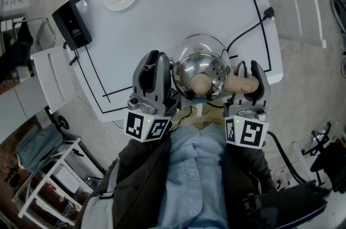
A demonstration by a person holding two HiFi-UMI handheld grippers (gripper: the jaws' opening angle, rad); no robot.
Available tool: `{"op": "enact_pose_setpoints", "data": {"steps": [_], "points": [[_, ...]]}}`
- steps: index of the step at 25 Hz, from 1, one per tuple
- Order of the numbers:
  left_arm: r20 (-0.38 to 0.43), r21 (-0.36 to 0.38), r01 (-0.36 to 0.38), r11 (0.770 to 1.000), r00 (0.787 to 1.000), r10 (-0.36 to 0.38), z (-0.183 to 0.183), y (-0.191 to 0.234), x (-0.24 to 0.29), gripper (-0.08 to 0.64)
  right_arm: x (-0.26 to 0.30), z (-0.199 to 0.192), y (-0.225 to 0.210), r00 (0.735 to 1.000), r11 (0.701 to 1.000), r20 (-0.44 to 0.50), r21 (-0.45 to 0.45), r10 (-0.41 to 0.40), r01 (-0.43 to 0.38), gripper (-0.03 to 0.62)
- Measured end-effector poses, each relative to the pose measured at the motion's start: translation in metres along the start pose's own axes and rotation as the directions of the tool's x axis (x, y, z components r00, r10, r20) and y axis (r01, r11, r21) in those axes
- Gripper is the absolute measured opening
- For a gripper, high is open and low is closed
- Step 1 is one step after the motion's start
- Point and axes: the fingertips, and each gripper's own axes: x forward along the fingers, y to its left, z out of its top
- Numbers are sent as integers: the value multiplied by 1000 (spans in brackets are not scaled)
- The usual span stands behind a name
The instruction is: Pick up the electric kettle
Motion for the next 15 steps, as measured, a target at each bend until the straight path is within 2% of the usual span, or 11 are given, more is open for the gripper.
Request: {"op": "enact_pose_setpoints", "data": {"steps": [10, 15], "points": [[-7, -1, -20, 1000, 1000, 20, 2, 0, -1, 67, 2, 4, 0, 1000, 1000, 6, -4, 9, -9, 110], [14, 5, -16, 1000, 1000, 16, 7, -2, -2, 67, 2, 8, 1, 1000, 1000, 25, -2, 16, -16, 110]]}}
